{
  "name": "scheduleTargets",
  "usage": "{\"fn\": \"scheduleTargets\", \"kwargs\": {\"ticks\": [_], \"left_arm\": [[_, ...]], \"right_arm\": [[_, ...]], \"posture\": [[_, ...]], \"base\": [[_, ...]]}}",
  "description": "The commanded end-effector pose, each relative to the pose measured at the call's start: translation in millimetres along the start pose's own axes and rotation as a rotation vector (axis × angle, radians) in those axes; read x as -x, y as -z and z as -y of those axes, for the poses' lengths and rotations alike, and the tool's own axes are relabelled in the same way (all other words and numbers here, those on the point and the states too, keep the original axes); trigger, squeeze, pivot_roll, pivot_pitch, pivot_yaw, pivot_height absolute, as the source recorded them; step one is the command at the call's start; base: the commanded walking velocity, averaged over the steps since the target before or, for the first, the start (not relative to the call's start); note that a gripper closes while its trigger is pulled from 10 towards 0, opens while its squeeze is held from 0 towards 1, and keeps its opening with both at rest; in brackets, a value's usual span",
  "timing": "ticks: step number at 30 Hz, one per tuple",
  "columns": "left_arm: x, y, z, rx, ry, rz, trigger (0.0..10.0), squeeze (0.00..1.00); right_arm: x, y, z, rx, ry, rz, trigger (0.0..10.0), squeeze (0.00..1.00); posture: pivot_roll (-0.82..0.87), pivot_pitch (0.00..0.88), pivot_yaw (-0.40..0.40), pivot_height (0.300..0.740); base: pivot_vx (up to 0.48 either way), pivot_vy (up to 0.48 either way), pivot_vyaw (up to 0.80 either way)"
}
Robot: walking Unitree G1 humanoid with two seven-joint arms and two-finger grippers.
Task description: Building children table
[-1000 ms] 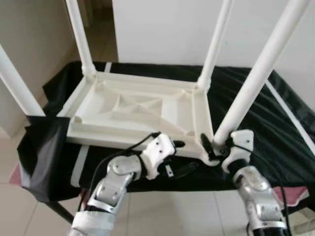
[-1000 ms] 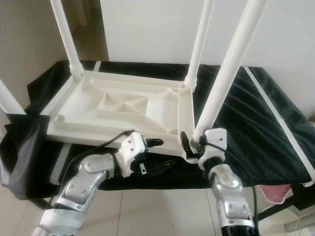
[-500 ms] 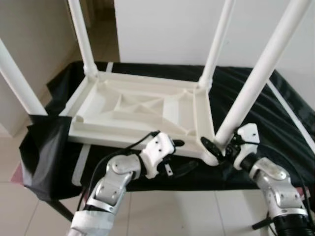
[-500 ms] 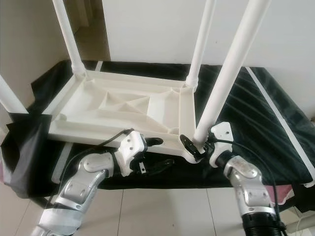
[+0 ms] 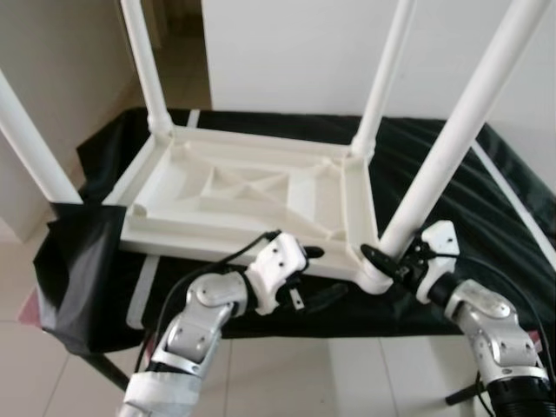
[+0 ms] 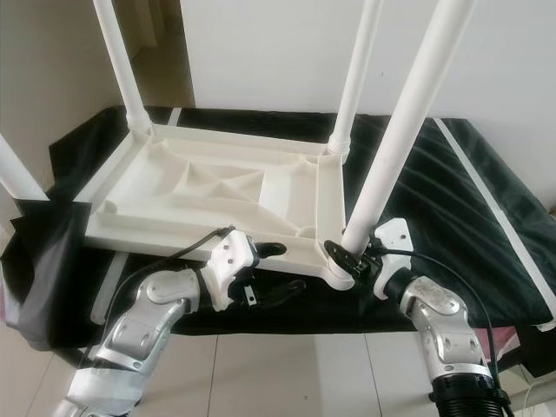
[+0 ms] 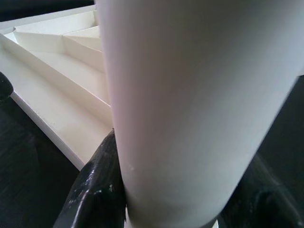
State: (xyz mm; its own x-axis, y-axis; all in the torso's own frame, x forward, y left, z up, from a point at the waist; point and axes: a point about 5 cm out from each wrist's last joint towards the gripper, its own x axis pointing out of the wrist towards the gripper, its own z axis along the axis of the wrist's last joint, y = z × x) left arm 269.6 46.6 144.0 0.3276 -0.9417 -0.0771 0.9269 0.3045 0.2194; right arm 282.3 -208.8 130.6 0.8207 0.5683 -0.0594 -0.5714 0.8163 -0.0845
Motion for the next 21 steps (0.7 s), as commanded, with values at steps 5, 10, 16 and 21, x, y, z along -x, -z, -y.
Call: {"fn": "scheduleTargets", "kwargs": {"ticks": [5, 10, 16, 21], "left_arm": [[-0.1, -0.4, -4.1, -0.001, -0.080, -0.002, 10.0, 0.00], [-0.8, 0.0, -4.0, -0.004, -0.077, -0.005, 10.0, 0.00], [-2.3, 0.7, -2.9, -0.003, -0.071, -0.005, 10.0, 0.00], [-3.3, 1.0, -3.1, -0.006, -0.072, -0.005, 10.0, 0.00]], "right_arm": [[2.9, 10.6, -4.0, -0.033, 0.018, -0.036, 10.0, 0.00], [1.1, 13.3, -6.9, -0.045, 0.067, -0.043, 10.0, 0.00], [-4.7, 17.9, -11.9, -0.097, 0.241, -0.065, 10.0, 0.00], [-8.7, 18.3, -19.4, -0.144, 0.385, -0.059, 10.0, 0.00]], "posture": [[-0.02, 0.015, -0.028, 0.740], [-0.03, 0.013, -0.027, 0.740], [-0.03, 0.006, -0.031, 0.740], [-0.03, 0.000, -0.034, 0.740]], "base": [[0.000, 0.000, 0.00], [0.000, 0.000, 0.00], [0.000, 0.000, 0.00], [0.000, 0.000, 0.00]]}}
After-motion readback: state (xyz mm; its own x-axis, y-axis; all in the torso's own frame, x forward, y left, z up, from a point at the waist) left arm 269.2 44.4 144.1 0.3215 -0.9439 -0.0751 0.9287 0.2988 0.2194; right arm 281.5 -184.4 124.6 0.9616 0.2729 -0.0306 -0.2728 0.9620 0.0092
